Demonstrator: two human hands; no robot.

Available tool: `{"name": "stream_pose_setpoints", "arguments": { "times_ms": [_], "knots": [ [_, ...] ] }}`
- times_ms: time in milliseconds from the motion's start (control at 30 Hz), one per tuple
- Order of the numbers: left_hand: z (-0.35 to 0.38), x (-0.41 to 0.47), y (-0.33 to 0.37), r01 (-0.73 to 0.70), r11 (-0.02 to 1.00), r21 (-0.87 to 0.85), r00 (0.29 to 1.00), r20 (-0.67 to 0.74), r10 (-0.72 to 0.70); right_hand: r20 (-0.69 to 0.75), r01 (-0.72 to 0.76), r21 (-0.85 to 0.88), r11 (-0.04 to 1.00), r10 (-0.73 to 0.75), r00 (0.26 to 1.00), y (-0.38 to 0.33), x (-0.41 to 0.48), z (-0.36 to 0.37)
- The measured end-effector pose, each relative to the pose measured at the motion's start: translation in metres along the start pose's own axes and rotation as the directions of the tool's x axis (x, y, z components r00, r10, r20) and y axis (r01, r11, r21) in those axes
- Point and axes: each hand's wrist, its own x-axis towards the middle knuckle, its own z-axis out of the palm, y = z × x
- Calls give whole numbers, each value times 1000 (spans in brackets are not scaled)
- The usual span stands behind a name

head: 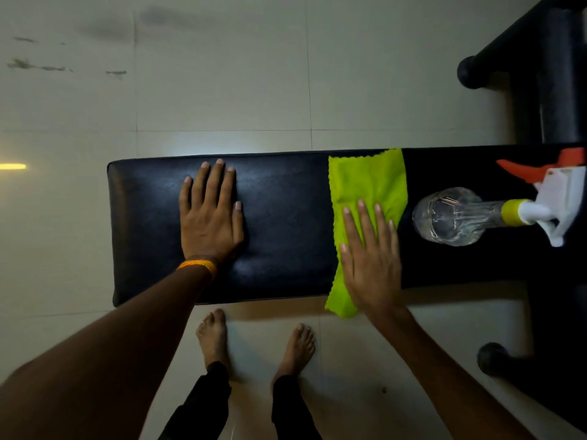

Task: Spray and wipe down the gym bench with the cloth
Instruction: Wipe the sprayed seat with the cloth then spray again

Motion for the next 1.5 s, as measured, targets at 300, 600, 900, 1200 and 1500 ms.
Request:
{"name": "stream_pose_setpoints", "arguments": {
  "times_ms": [300, 600, 900, 1200, 1500],
  "knots": [
    [0, 0, 0, -4, 1000, -4, 1000, -24, 4, -55, -246, -14, 969, 245, 968, -4, -8, 4],
    [1, -1, 0, -11, 1000, -6, 1000, 14, 11, -110, -343, 34, 939, 345, 932, -12, 84, 2],
    [0, -3, -3, -29, 999, -40, 998, 53, 31, 53, -78, -1, 997, 78, 996, -59, -3, 5],
    [-1, -3, -8, -60, 997, -57, 995, 79, 64, -96, -372, 25, 928, 373, 923, -92, 49, 11],
    [-13, -27, -77, -78, 996, -34, 995, 65, 80, -41, -201, -41, 979, 199, 979, -74, 71, 4]
  ]
}}
